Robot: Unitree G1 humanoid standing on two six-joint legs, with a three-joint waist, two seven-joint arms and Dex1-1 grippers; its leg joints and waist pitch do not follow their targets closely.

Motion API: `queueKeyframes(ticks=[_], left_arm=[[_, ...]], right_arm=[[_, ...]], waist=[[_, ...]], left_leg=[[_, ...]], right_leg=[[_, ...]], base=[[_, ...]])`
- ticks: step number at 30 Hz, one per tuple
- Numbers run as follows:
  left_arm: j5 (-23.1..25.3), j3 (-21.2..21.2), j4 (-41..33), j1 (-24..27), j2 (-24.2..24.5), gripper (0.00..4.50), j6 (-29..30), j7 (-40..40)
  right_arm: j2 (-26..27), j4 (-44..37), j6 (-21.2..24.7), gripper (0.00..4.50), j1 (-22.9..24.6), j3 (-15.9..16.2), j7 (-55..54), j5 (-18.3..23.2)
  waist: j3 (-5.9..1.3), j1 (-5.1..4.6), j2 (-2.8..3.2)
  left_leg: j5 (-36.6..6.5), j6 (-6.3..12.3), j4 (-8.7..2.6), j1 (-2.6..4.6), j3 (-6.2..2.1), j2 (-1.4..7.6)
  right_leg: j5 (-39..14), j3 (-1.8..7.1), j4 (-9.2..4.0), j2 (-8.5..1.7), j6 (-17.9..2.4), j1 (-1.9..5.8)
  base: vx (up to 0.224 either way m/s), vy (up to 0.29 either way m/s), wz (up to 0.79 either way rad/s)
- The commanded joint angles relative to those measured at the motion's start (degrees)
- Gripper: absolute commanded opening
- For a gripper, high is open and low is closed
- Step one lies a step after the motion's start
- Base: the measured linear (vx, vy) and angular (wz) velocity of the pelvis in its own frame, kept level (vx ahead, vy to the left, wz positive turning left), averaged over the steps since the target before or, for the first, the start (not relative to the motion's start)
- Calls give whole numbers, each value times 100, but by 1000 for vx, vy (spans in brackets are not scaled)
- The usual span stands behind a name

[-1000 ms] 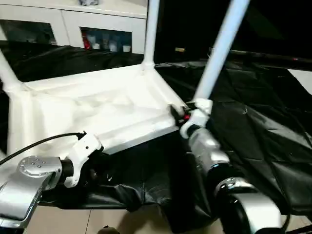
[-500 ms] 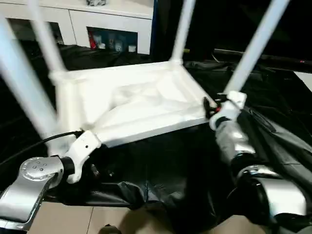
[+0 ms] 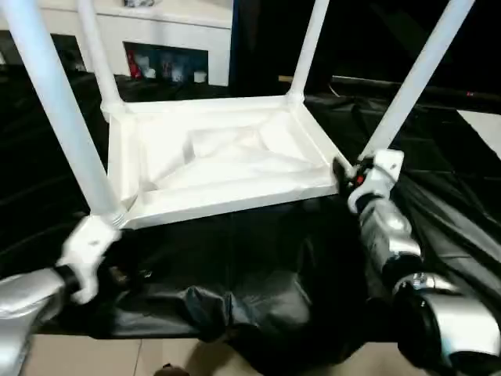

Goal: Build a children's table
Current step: Rotate leg to tighten, then rotate table base

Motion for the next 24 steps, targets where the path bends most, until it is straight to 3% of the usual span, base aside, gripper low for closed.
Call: queueKeyframes(ticks=[1, 5, 8, 10, 11, 15, 24], left_arm=[[-121, 327, 89, 63, 123, 441, -119, -147], [-297, 713, 415, -119, 156, 441, -382, 3], [-270, 680, 476, -324, 92, 441, -464, 212], [-273, 672, 509, -475, -44, 441, -471, 394], [-246, 675, 548, -572, -127, 441, -530, 516], [-339, 660, 622, -995, -543, 441, -614, 922], [-578, 118, 439, -1439, -1130, 441, -546, 982]], right_arm=[[-13, -309, 77, 273, 152, 100, 421, 74], [34, -671, -8, 273, 562, 246, 409, -56], [106, -924, -22, 273, 854, 167, 138, -68], [142, -1073, 11, 273, 988, 130, 30, -61], [162, -1142, 24, 273, 1051, 111, -18, -50], [192, -1320, 135, 273, 1246, 89, -183, -50], [119, -890, 455, 273, 917, 318, -603, -415]], waist=[[-310, -7, 129], [-285, 29, 153], [-275, 46, 173], [-269, 30, 154], [-275, 38, 160], [-287, 8, 152], [-325, 22, 121]], left_leg=[[-2134, 62, -378, 100, 83, -75], [-2359, -52, -400, 158, 79, -71], [-2648, -173, -424, 193, 53, -63], [-2774, -209, -441, 160, 28, -74], [-2825, -227, -425, 198, 32, -74], [-2780, -234, -427, 163, 8, -85], [-2472, -187, -396, 164, 42, -84]], right_leg=[[-1551, 171, -407, -126, -946, 201], [-1810, 186, -449, -125, -905, 152], [-2004, 180, -472, -132, -840, 140], [-2256, 172, -485, -152, -755, 173], [-2340, 181, -510, -160, -712, 138], [-2433, 167, -521, -173, -632, 176], [-1929, 172, -461, -149, -778, 172]], base=[[0, 0, 0], [0, 0, 0], [0, 0, 0], [0, 0, 0], [0, 0, 0], [0, 0, 0], [0, 0, 0]])
